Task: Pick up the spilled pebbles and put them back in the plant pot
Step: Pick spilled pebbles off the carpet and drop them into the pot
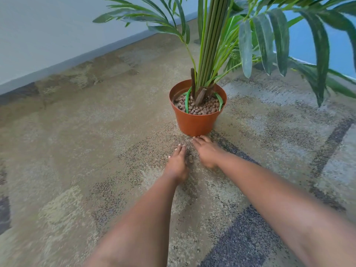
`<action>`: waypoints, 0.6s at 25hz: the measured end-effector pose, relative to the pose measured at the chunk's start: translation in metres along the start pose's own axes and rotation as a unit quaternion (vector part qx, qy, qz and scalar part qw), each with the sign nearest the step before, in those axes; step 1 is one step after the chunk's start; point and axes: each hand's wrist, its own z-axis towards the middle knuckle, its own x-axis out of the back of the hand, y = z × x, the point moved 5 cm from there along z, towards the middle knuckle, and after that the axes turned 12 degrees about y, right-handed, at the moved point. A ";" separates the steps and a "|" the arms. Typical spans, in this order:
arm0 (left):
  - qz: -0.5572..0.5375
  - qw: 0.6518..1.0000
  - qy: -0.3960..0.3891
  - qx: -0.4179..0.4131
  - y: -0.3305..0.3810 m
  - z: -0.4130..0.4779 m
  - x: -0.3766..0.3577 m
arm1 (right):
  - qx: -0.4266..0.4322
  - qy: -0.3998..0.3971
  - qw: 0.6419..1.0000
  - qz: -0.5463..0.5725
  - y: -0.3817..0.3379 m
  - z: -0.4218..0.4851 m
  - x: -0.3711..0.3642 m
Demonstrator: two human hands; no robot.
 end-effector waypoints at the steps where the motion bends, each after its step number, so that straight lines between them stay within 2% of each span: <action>1: -0.001 1.000 0.005 -0.001 0.000 -0.001 0.002 | 0.011 0.021 1.000 0.008 0.002 0.001 0.002; 4: -0.008 0.999 0.040 0.006 -0.003 -0.001 0.006 | 0.042 0.100 0.991 0.083 0.015 -0.001 0.014; 7: 0.006 0.997 0.071 -0.009 -0.002 -0.002 0.008 | 0.001 0.139 0.974 0.177 0.032 -0.006 0.021; 11: 0.043 0.991 0.109 -0.065 0.006 0.001 0.007 | -0.003 0.134 0.974 0.181 0.030 -0.009 0.012; 14: 0.072 0.990 0.104 -0.069 0.011 0.008 0.001 | -0.024 0.098 0.979 0.175 0.030 -0.007 0.004; 15: 0.081 0.990 0.097 -0.066 0.012 0.010 -0.001 | -0.004 0.095 0.985 0.144 0.027 -0.005 0.002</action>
